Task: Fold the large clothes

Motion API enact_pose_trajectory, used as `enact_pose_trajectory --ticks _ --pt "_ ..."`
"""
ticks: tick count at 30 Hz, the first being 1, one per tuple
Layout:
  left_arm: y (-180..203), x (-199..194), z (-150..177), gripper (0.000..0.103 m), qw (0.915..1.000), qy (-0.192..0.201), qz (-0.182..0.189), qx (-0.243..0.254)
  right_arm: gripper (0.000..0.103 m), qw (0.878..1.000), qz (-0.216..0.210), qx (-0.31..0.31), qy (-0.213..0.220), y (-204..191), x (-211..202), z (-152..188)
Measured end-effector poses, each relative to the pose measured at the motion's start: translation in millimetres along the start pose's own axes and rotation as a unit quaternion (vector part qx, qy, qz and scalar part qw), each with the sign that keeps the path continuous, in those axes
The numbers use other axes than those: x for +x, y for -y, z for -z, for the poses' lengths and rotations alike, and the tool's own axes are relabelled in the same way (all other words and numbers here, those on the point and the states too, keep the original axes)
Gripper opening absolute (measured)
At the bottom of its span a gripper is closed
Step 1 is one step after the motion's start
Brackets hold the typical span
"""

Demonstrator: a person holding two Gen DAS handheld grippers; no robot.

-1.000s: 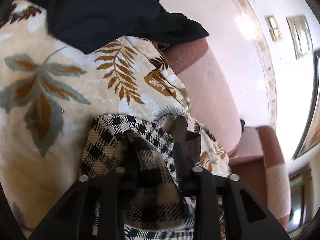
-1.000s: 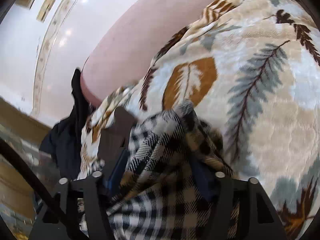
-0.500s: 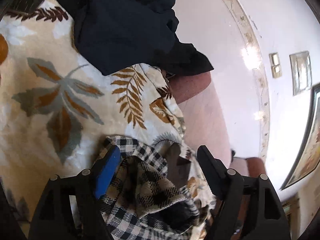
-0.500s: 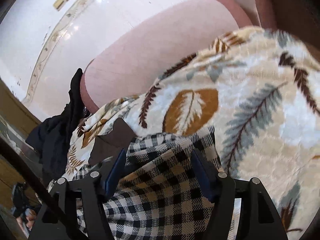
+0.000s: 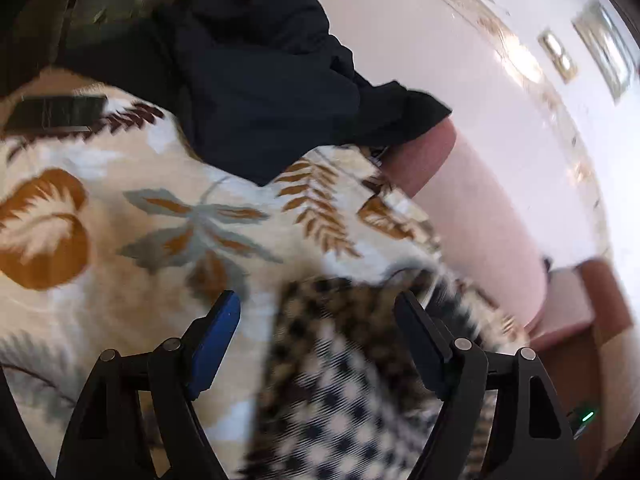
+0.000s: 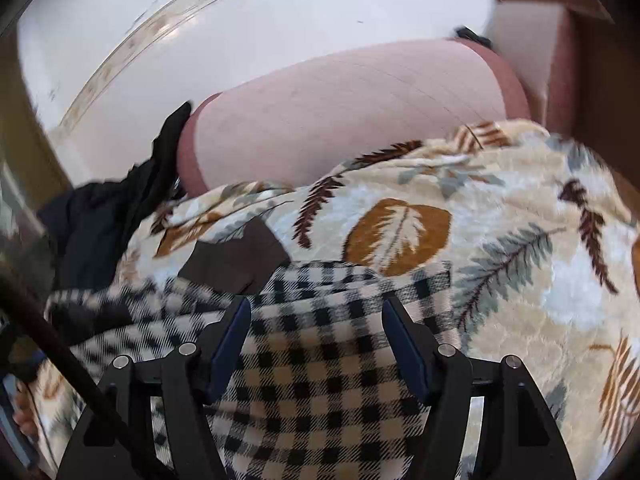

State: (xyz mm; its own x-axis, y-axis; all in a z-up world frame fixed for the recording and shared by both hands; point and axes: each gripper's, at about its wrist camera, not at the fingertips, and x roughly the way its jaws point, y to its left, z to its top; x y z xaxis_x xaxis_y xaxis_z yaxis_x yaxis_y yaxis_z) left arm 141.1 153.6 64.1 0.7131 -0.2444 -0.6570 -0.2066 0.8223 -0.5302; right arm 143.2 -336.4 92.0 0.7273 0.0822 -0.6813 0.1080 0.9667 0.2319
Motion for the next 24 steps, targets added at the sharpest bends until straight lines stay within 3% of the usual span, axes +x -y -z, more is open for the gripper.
enact_pose_trajectory --ticks 5,10,12,13,15,17,18,24 --pt "-4 -7 24 0.078 0.9949 -0.027 -0.033 0.091 0.073 0.997 -0.043 -0.060 -0.022 -41 -5 18" --pt "-2 -3 51 0.078 0.9846 -0.081 -0.008 0.155 0.073 0.986 -0.105 -0.116 -0.050 -95 -15 44" --pt "5 1 61 0.071 0.9774 -0.108 0.012 0.181 0.071 0.982 -0.120 -0.129 -0.064 -117 -11 51" --pt "10 3 66 0.065 0.9727 -0.120 0.017 0.198 0.065 0.981 -0.126 -0.131 -0.070 -128 -7 53" --pt "18 6 77 0.057 0.9627 -0.140 0.014 0.231 0.061 0.979 -0.134 -0.127 -0.087 -146 5 53" --pt "21 9 85 0.047 0.9552 -0.158 0.009 0.250 0.049 0.974 -0.148 -0.121 -0.125 -165 31 51" --pt "21 12 89 0.045 0.9528 -0.168 0.005 0.253 0.039 0.972 -0.141 -0.121 -0.146 -175 49 50" --pt "13 22 95 0.041 0.9481 -0.201 0.004 0.246 0.030 0.969 -0.061 -0.114 -0.212 -209 146 37"
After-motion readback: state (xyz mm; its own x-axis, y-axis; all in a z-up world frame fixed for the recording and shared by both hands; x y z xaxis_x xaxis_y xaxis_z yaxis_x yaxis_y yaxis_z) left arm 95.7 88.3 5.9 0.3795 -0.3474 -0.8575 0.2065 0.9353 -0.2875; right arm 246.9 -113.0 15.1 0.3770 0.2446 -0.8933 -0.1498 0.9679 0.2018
